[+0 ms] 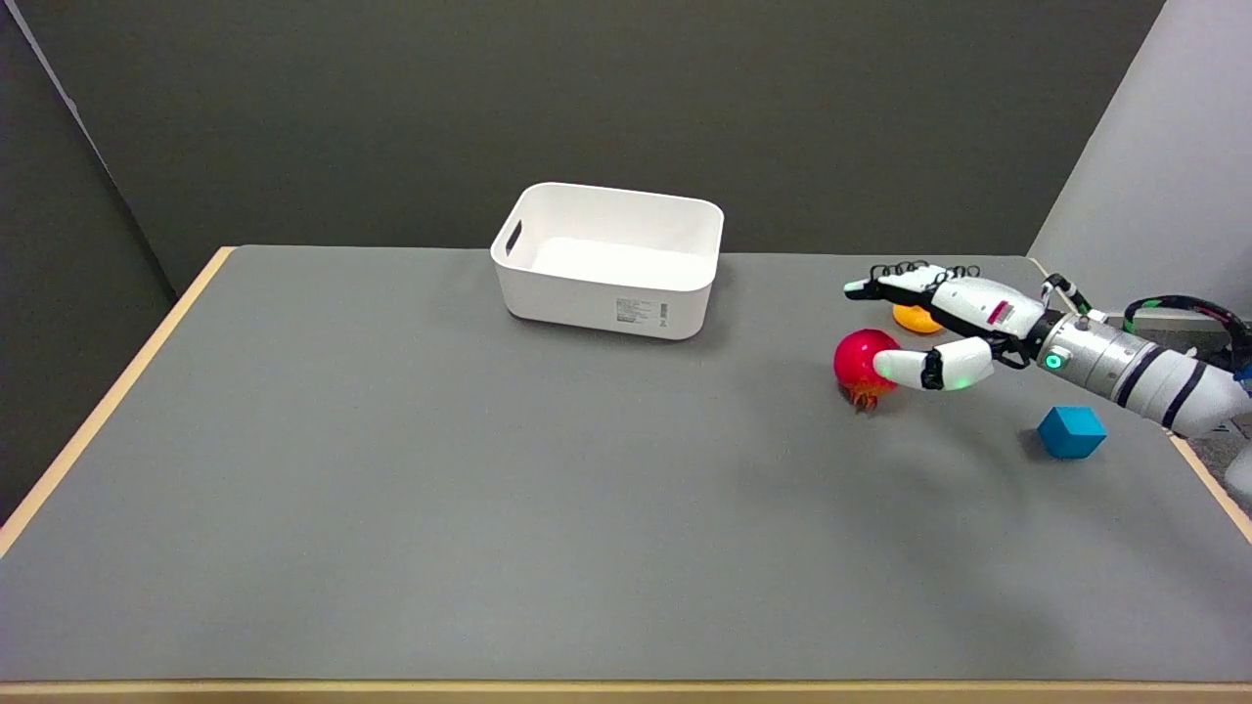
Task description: Pick up the pomegranate.
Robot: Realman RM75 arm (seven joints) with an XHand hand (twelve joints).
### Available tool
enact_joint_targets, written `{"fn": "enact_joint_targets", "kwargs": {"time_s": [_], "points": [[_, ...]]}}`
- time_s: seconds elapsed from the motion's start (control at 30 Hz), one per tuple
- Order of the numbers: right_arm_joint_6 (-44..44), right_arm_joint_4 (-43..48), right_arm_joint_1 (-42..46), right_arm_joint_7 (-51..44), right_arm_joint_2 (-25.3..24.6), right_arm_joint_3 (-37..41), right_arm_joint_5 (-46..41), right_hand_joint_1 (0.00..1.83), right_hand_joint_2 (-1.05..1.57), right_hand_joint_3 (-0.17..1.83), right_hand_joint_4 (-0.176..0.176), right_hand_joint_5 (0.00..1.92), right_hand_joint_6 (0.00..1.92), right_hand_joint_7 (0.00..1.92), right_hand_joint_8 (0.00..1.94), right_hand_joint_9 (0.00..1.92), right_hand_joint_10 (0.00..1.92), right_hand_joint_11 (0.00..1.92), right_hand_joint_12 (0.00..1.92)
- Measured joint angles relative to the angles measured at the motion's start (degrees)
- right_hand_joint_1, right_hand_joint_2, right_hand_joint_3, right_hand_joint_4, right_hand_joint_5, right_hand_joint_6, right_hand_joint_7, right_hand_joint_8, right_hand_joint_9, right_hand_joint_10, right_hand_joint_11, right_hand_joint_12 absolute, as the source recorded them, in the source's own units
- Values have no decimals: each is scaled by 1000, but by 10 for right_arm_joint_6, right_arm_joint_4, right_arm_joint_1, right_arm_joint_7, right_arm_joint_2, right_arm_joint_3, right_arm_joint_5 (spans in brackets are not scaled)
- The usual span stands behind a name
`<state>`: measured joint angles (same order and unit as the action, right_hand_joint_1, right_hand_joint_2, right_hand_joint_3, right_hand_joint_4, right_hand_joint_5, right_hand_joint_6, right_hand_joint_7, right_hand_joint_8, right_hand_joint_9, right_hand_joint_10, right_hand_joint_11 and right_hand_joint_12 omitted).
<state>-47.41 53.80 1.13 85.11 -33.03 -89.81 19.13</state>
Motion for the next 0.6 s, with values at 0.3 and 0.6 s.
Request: {"fn": "enact_joint_targets", "kwargs": {"time_s": [0.3, 0.6], "points": [[24, -13, -5, 6, -7, -5, 13, 202, 563, 867, 50, 171, 371, 261, 300, 147, 590, 36, 1162], [33, -25, -22, 8, -16, -7, 20, 213, 569, 871, 54, 178, 378, 274, 306, 159, 598, 52, 1172]]}}
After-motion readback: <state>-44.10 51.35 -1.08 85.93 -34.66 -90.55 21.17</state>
